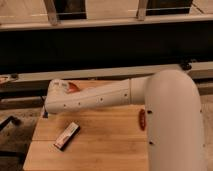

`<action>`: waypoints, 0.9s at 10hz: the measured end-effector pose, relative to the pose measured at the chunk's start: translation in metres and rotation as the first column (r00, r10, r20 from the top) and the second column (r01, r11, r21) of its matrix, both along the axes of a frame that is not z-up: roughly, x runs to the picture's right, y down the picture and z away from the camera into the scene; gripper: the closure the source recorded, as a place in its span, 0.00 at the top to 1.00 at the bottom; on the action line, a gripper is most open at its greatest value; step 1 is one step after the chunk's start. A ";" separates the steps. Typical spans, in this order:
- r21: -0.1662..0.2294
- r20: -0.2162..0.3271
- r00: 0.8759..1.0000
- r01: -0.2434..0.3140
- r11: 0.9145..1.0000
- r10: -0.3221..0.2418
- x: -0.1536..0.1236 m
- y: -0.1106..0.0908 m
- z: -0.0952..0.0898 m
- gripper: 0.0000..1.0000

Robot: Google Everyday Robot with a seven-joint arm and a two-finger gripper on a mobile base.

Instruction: Place the white sponge in the ceramic bowl

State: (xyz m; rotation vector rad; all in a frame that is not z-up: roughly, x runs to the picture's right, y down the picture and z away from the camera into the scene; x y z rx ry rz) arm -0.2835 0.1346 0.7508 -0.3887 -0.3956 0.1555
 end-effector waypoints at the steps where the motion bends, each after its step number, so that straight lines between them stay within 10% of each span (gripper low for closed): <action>1: 0.014 -0.002 1.000 -0.004 1.000 0.004 -0.002 -0.007 -0.004 0.00; 9: 0.105 -0.039 0.996 -0.077 0.991 0.082 0.019 -0.050 -0.006 0.00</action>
